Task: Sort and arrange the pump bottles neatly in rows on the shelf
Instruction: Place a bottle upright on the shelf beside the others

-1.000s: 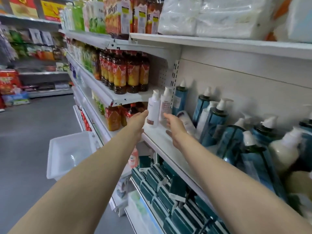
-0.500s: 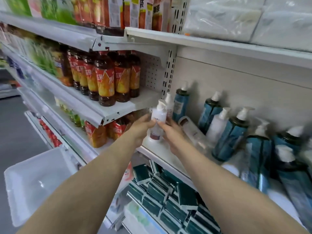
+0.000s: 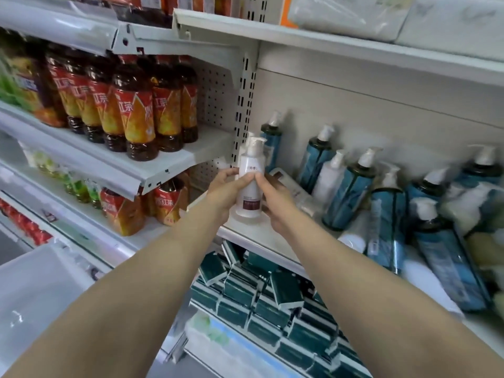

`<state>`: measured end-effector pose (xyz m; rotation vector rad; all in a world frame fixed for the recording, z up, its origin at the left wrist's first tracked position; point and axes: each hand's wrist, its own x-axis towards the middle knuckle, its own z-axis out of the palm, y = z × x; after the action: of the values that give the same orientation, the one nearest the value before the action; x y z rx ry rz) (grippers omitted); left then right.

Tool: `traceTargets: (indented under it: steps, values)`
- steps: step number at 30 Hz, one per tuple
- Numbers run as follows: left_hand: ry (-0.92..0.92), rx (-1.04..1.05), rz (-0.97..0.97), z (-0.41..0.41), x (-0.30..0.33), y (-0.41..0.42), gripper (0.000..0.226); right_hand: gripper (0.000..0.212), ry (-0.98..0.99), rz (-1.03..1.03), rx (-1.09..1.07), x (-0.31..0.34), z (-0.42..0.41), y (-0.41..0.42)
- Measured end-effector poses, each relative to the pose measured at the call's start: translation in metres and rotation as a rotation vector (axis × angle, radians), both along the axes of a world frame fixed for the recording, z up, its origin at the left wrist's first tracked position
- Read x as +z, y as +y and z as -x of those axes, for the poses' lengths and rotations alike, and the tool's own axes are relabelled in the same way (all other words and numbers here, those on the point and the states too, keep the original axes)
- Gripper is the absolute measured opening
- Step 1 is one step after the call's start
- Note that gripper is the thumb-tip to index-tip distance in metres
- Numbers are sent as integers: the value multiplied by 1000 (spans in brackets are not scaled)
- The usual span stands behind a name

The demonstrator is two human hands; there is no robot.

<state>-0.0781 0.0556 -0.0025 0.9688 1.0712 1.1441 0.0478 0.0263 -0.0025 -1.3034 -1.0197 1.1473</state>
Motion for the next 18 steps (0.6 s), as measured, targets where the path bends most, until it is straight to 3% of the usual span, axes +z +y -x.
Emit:
traceTargets:
  steps: [4, 8, 14, 18]
  values:
    - [-36, -1, -15, -25, 15, -20, 46, 15, 30, -6, -7, 13, -25, -23]
    - [-79, -28, -58, -59, 31, -42, 41, 31, 66, -57, -35, 25, -57, -52]
    - [-120, -91, -104, -139, 56, -103, 42, 8, 135, -113, -116, 52, -128, -118]
    - [-162, -158, -139, -199, 73, -154, 47, 16, 128, -183, -169, 67, -185, -173]
